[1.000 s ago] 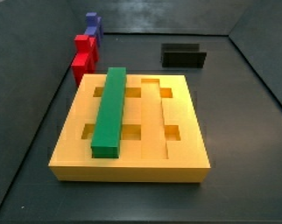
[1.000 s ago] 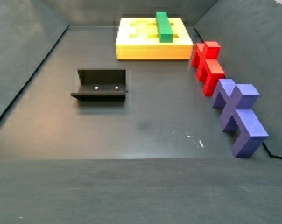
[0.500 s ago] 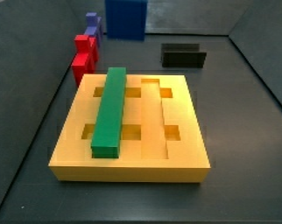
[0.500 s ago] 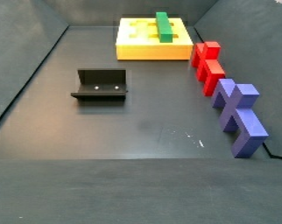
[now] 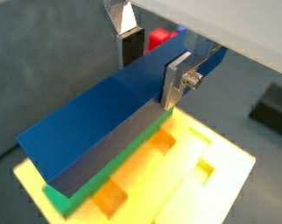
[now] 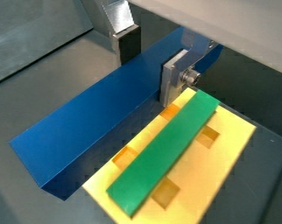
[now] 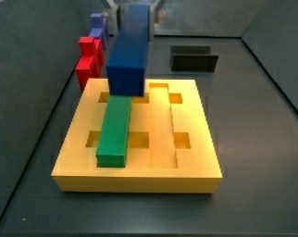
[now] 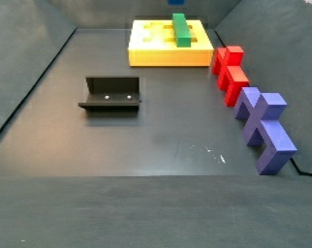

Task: Pick up the blue object. Move up. Move to above the board. Insert the blue object.
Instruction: Insert the blue object.

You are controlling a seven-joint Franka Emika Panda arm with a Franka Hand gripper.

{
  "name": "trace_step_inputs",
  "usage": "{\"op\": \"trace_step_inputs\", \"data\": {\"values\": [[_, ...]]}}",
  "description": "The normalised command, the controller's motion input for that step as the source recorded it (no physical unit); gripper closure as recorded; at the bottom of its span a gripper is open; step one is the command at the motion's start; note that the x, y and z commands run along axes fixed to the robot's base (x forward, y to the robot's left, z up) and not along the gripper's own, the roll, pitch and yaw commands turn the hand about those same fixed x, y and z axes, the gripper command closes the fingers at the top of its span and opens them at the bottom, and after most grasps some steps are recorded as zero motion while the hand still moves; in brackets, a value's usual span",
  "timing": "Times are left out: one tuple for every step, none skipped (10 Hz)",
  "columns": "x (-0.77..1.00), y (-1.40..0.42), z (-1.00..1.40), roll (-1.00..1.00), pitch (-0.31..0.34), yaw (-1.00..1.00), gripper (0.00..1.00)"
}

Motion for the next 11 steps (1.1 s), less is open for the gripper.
{"op": "trace_step_inputs", "data": {"values": [[0.48,-0.17,-0.83,-0.14,-0.106,0.0,1.0],[0.21,-0.16,-0.9,-0.06,-0.134,0.0,1.0],[0.25,-0.23,-1.0,0.0,-0.136,0.0,1.0],[0.5,-0.23,-0.85,0.07,-0.013,0.0,1.0],[0.38,-0.22,-0.74,0.15,0.0,0.0,1.0],[0.47,-0.21,-0.65,0.21,0.0,0.0,1.0],[0.49,-0.17,-0.51,0.27,0.023,0.03,1.0],[0.29,-0.17,-0.41,0.33,0.001,0.13,1.0],[0.35,-0.13,-0.41,0.32,0.0,0.24,1.0],[0.17,-0.09,-0.43,0.32,0.0,0.26,1.0],[0.0,-0.06,-0.28,0.33,-0.007,0.22,1.0]]}}
